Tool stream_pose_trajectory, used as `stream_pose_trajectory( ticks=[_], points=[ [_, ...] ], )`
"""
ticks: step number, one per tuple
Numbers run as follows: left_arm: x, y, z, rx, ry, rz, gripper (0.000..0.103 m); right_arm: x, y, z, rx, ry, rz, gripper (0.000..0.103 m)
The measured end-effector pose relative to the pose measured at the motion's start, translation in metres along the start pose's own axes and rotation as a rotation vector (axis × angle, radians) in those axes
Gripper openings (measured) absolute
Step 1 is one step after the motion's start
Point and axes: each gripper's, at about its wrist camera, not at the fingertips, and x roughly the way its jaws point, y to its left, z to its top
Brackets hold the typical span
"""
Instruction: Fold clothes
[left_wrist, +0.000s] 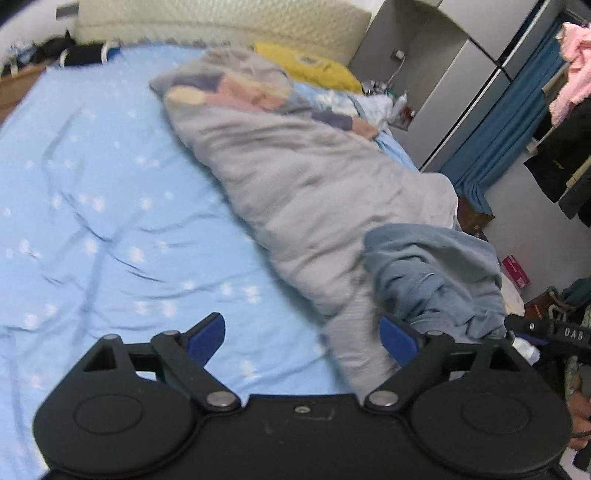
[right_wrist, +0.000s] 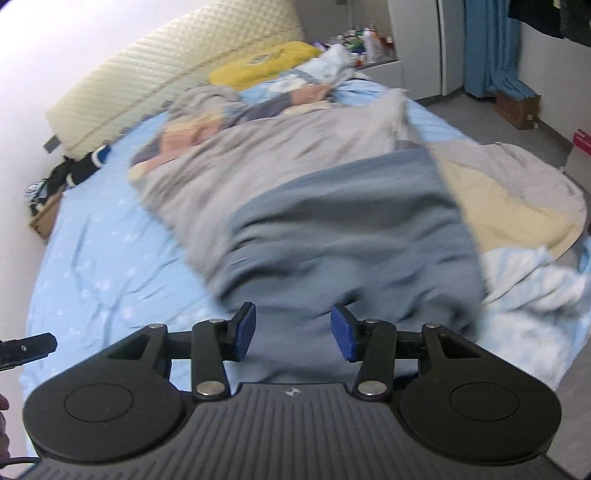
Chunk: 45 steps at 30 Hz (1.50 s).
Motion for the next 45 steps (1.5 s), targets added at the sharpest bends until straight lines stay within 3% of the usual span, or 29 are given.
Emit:
stream_pose_trajectory(
  ticks=[8,15,20,28,35,45],
  points=[
    [-0.088,0.064,-0.014,0.008,-0.064,0.136,0.093,-0.015,0.115,-0.030,-0.071,0.004,0.091,0.049],
    [-0.141,0.098,-0.028,-0.064,-0.105,0.288,0.093,-0.006,0.186,-0.044,-0.198,0.036,0.194,0.049],
    [-0.180,0.123,-0.035,-0.097,-0.122,0.345,0.093,-0.015,0.233,-0.065,-0.288,0.060,0.218,0.049],
    [-0.241,0.183,-0.050,-0.082,-0.140,0.360,0.094,-0.052,0.310,-0.130,-0.338,0.045,0.180,0.051],
    [-0.286,0.232,-0.064,0.000,-0.126,0.387,0.095,-0.076,0.372,-0.175,-0.248,0.047,0.121,0.054],
    [-0.302,0.241,-0.071,-0.020,-0.142,0.359,0.095,-0.086,0.411,-0.187,-0.274,0.009,0.067,0.058]
  ],
)
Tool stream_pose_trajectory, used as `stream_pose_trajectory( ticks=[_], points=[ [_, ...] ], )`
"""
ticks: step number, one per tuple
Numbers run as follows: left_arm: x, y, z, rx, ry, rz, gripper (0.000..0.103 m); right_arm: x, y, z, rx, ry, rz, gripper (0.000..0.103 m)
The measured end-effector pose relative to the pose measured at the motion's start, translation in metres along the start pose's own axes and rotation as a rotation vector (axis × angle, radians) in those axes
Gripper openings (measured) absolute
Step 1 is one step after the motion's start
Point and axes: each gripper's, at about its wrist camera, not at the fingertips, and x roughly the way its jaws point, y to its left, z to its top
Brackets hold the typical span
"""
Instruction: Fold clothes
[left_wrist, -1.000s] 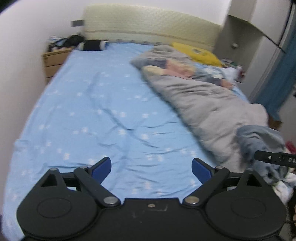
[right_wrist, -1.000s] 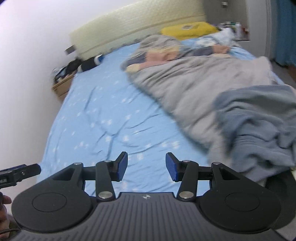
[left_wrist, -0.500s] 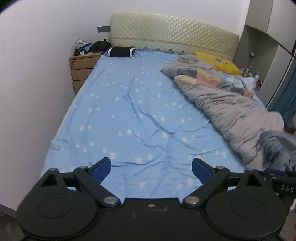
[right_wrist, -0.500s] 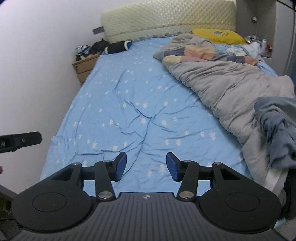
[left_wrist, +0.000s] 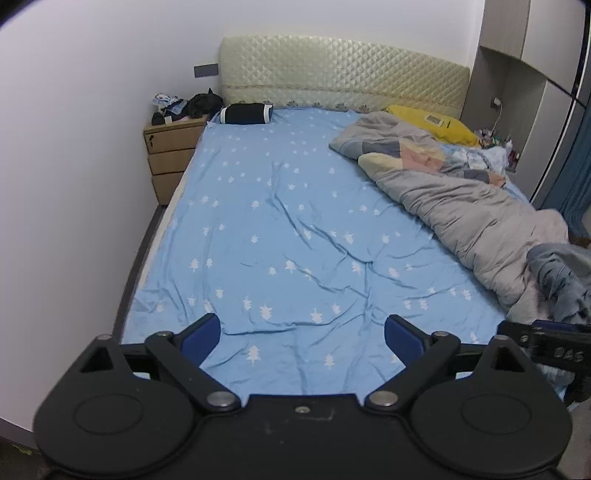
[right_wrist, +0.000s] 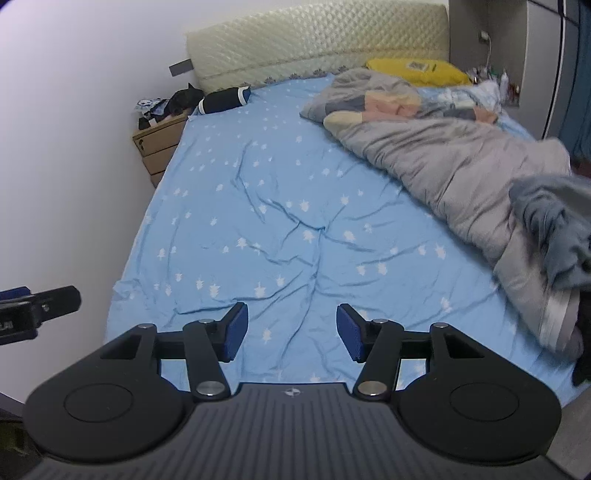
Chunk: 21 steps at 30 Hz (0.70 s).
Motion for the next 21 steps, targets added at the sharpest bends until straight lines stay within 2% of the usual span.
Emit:
stream_pose_trajectory(
  ticks=[10,15,21],
  points=[
    [0.008,-0.003,0.006,-0.009,0.008,0.036,0.096,0.014,0.001,0.010,-0.001,0.017,-0.015,0.072],
    [0.011,-0.002,0.008,-0.018,0.014,0.068,0.096,0.019,0.007,0.011,-0.029,0.021,0.000,0.088],
    [0.014,0.001,0.008,-0.032,0.021,0.091,0.096,0.018,0.021,0.010,-0.089,0.006,0.026,0.097]
  ],
)
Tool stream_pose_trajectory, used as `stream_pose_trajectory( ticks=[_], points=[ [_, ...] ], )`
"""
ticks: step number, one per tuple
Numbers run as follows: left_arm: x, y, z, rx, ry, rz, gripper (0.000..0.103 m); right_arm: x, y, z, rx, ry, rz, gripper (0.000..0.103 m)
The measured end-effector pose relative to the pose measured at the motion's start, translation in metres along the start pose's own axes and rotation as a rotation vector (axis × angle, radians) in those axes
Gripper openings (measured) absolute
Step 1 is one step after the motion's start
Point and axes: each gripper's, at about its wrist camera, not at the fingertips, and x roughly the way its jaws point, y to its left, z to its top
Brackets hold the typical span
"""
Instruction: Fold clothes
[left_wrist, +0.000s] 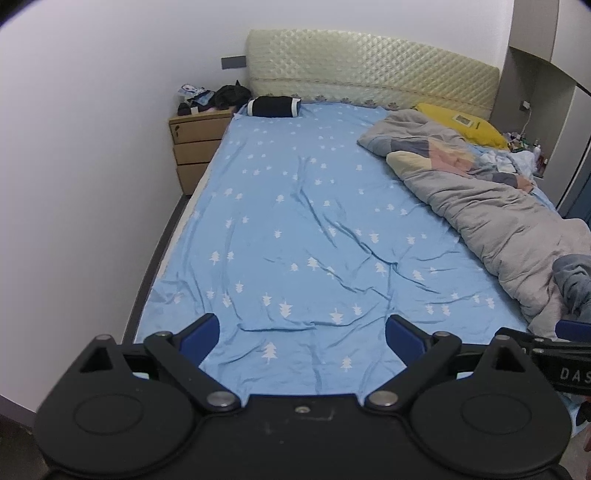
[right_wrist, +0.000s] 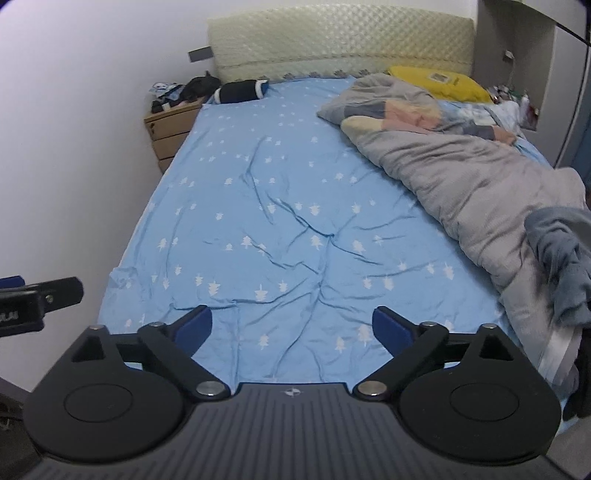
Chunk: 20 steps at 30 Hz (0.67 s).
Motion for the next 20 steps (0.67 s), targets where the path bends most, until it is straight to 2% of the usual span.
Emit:
stream_pose_trajectory(
  ticks=[20],
  points=[
    [0.004,-0.012,0.002,0.034,0.009,-0.001,0.099,0.003,-0.009,-0.003,0.039,0.026,-0.040,0.097]
  ],
)
